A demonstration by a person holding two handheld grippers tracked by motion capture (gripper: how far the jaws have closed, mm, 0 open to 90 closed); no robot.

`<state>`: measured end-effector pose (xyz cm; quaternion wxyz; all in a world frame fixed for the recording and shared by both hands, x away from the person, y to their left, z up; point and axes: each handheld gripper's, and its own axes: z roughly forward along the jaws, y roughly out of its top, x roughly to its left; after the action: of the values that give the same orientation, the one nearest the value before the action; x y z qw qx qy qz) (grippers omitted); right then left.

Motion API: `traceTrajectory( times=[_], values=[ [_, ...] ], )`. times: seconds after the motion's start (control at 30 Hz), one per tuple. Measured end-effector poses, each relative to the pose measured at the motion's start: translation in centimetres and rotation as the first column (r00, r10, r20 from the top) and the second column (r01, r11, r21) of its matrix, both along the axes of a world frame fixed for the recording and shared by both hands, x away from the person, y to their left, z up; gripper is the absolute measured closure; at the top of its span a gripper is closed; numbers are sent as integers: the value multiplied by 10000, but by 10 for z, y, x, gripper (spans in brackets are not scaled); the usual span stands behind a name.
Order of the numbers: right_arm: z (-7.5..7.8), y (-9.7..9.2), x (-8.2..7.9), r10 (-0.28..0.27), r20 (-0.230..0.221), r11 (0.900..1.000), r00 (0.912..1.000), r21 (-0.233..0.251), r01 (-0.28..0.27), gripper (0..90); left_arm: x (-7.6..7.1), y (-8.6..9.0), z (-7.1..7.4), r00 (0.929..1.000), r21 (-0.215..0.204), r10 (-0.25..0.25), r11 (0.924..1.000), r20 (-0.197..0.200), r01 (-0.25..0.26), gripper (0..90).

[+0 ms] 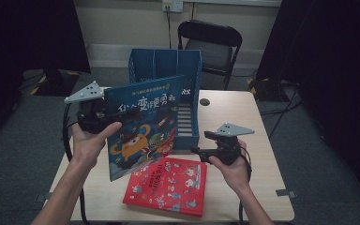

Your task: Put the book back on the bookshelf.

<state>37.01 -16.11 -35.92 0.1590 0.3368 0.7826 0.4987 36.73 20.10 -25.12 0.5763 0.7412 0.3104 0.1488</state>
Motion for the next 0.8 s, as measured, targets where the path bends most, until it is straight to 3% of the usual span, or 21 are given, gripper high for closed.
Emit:
traceTrajectory(
  times=[0.1, 0.2, 0.5, 0.67, 0.8],
  values=[
    [-1, 0, 0, -27, -24, 10000, 10000, -18, 26, 236, 0, 2, 0, 9995, -65, 310, 9995, 47, -310, 835],
    [-1, 0, 0, -20, -42, 10000, 10000, -46, 20, 236, 2, 6, 1, 9990, -442, 437, 9981, 79, -433, 835],
    [-2, -3, 1, -92, -69, 9999, 9999, 81, 93, 243, 8, 15, 9, 9947, -721, 997, 9926, 233, -978, 836],
    [-4, -2, 1, 41, -123, 10000, 9999, 36, -41, 226, 11, 19, 12, 9907, -602, 1336, 9895, 273, -1317, 835],
    [-5, -1, 1, 158, -128, 9999, 9998, -33, -158, 222, 15, 27, 14, 9869, -873, 1600, 9836, 226, -1575, 836]
  ],
)
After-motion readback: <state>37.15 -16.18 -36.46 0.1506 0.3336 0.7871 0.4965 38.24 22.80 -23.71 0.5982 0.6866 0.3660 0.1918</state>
